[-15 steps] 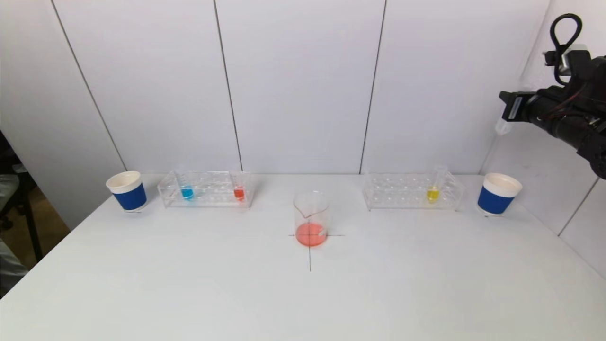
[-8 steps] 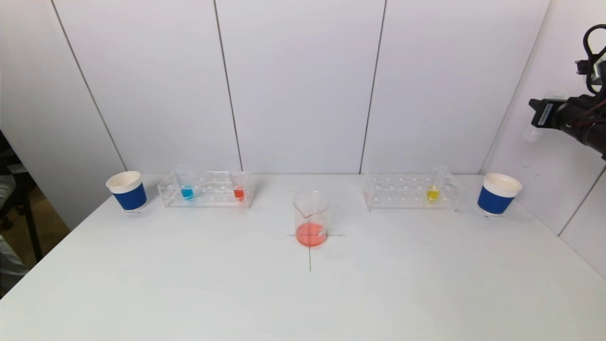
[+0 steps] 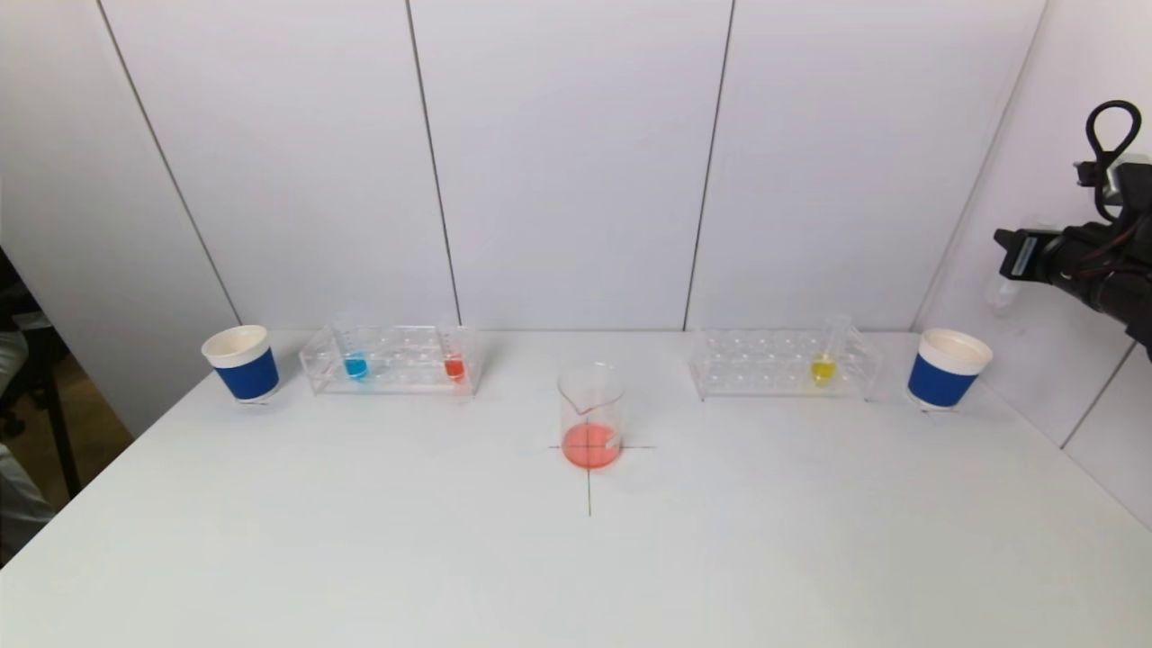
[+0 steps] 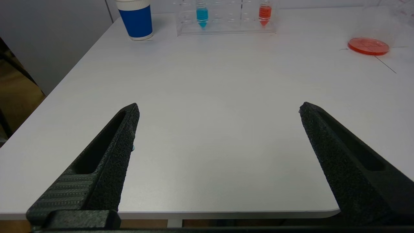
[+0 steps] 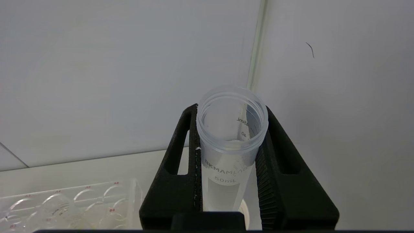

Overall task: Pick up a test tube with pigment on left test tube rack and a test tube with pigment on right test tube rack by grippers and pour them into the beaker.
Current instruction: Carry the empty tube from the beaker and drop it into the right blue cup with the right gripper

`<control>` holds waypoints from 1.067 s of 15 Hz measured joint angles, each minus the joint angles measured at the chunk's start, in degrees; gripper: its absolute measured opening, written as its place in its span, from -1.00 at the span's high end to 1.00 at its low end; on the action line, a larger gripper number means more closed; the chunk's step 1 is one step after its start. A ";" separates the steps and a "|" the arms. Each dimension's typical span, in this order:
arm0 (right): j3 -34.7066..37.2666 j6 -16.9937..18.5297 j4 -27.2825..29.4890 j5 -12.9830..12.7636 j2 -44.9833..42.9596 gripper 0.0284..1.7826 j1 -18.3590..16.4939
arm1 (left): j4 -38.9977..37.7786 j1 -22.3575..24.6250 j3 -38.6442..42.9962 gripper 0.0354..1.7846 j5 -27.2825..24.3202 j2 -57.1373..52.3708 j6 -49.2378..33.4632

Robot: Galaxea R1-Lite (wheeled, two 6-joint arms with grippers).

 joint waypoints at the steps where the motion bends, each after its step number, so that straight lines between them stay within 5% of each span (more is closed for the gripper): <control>1: 0.69 0.00 -1.51 0.06 0.57 0.43 0.00 | 0.00 0.00 0.01 -0.94 -0.05 0.00 0.00; 9: 4.89 0.05 -10.61 0.69 5.89 0.43 0.72 | 0.00 0.00 0.01 -0.94 -0.02 0.00 -0.02; 16: 6.27 0.02 -12.73 0.61 9.69 0.43 0.78 | 0.00 0.00 0.01 -0.94 -0.02 0.00 -0.02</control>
